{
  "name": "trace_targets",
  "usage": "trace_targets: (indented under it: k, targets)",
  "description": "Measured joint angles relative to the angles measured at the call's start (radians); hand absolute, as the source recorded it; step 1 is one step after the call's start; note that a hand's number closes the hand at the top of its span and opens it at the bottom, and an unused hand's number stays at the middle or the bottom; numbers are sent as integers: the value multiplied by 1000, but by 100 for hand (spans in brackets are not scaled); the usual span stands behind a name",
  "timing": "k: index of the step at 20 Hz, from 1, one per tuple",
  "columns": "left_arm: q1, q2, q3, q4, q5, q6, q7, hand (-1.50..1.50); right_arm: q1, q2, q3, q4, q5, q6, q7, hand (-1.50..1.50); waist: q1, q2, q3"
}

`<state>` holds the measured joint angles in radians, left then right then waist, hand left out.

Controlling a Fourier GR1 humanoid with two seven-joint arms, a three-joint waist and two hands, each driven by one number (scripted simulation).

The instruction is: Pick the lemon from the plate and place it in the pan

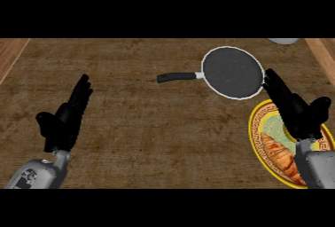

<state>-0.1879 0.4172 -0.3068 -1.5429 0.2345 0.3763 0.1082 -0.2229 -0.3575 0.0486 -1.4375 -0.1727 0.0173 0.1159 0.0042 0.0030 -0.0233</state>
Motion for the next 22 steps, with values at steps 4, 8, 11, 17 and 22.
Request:
trace_targets:
  k: [4, 8, 11, 17, 22]
  targets:
    - [35, 54, 46, 41, -6, -4, 20, 0, -38, -35, -34, -21, -96, 143, -62, -150, 3, -1, 16]
    - [76, 108, 77, 103, -18, 4, 52, 0, -78, -88, -114, -55, -145, 202, -152, 150, -18, -9, 25]
    - [103, 131, 97, 140, -14, 3, 66, 0, -50, -139, -202, -11, -83, 128, -210, 150, -27, -1, 23]
    - [109, 167, 134, 202, -1, -50, 75, 0, 85, -128, -366, 140, -183, 268, -522, -150, -19, 1, 26]
    - [70, 169, 161, 256, -3, -90, 84, 0, 115, -248, -402, 191, -128, 382, -624, -150, -12, -1, 25]
